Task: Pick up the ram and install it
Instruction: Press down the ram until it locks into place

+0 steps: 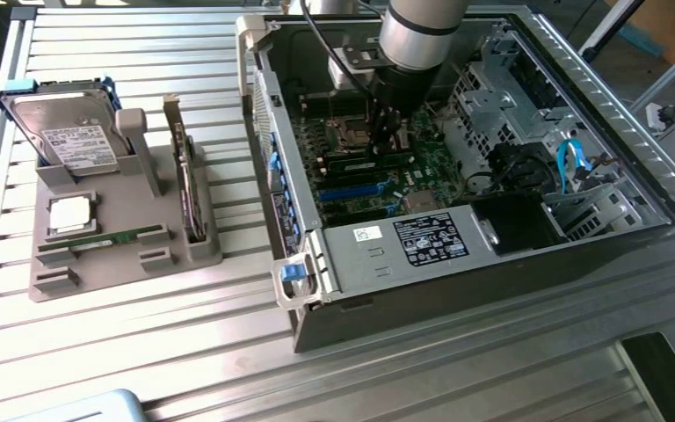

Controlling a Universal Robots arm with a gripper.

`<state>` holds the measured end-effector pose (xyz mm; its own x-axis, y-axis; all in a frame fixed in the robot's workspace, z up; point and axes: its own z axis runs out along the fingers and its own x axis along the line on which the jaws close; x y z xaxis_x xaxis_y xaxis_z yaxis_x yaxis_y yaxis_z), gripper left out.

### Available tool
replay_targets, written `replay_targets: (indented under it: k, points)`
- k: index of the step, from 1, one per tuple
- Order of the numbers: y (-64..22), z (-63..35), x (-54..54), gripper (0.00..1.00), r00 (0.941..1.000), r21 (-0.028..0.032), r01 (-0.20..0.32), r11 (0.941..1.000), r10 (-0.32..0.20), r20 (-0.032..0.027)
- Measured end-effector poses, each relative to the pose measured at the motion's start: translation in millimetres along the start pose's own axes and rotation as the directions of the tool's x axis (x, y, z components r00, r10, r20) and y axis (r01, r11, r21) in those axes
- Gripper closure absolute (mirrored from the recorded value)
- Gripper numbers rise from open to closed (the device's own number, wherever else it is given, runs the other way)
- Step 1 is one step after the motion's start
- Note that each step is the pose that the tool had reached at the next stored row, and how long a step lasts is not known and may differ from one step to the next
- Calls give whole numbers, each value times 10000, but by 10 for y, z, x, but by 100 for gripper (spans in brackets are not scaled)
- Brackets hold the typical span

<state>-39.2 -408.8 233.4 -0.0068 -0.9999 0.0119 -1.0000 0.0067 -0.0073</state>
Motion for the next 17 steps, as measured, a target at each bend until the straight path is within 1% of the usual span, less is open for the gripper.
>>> replay_targets:
  k: [4, 7, 8, 10, 12, 13, 14, 16, 17]
  points:
    - [0, -57, 2, 89, 10000, -4, 0, 10000, 0, -7]
    - [2, -62, 2, 89, 10000, -4, 0, 10000, 0, -6]
    - [17, -62, 2, 89, 10000, -4, 0, 10000, 0, -7]
    - [91, -62, 3, 89, 10000, -4, 1, 10000, -1, -7]
    - [198, -61, 3, 89, 10000, -4, 0, 10000, 0, -7]
    - [231, -61, 3, 89, 10000, -4, 1, 10000, -1, -7]
    - [281, -61, 4, 89, 10000, -4, 0, 10000, 0, -6]
    - [398, -61, 4, 89, 10000, -4, -1, 10000, 1, -8]
    - [433, -62, 5, 89, 10000, -4, -1, 10000, 1, -8]
